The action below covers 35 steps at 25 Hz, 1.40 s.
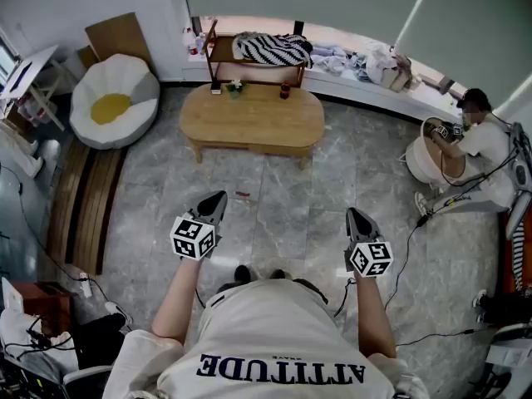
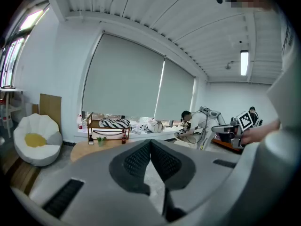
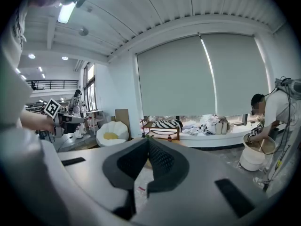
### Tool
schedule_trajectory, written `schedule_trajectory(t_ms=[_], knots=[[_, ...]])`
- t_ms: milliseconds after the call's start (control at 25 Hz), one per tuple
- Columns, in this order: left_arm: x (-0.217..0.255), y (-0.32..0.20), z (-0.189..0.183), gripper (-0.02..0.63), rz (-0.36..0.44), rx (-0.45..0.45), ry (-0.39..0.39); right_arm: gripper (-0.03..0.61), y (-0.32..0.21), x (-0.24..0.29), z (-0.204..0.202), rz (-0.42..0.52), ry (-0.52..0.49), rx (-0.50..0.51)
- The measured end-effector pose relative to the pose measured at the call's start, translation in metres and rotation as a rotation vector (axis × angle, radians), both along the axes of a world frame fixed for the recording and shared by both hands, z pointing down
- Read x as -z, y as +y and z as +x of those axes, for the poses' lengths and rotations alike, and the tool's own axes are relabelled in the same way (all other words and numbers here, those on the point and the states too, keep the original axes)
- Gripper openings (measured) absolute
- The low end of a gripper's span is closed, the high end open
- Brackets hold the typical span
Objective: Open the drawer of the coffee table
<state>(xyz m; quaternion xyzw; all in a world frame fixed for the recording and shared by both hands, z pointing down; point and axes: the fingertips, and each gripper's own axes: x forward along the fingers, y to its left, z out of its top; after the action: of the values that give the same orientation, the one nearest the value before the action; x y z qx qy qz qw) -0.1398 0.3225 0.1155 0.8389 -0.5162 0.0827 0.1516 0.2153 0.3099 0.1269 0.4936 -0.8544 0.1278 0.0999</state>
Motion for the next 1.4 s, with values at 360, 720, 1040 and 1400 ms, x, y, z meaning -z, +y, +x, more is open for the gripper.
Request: schedule_trajectory(t_ms=[360, 720, 1040, 1400], knots=[[-0.005, 0.002, 0.008, 0.02, -0.011, 0.006, -0.012, 0.018, -0.003, -0.002, 0.003, -0.011, -0.041, 0.015], [-0.002, -0.002, 0.031, 0.02, -0.009, 0.033, -0.013, 0.018, -0.019, -0.004, 0.027, -0.012, -0.043, 0.035], [-0.002, -0.004, 0.054, 0.02, 0.006, 0.086, -0.004, 0.019, -0.03, -0.011, 0.042, -0.012, -0.039, 0.084], [-0.017, -0.015, 0.047, 0.02, -0.034, 0.098, -0.013, 0.02, -0.046, -0.031, 0.034, -0.053, -0.049, 0.1]])
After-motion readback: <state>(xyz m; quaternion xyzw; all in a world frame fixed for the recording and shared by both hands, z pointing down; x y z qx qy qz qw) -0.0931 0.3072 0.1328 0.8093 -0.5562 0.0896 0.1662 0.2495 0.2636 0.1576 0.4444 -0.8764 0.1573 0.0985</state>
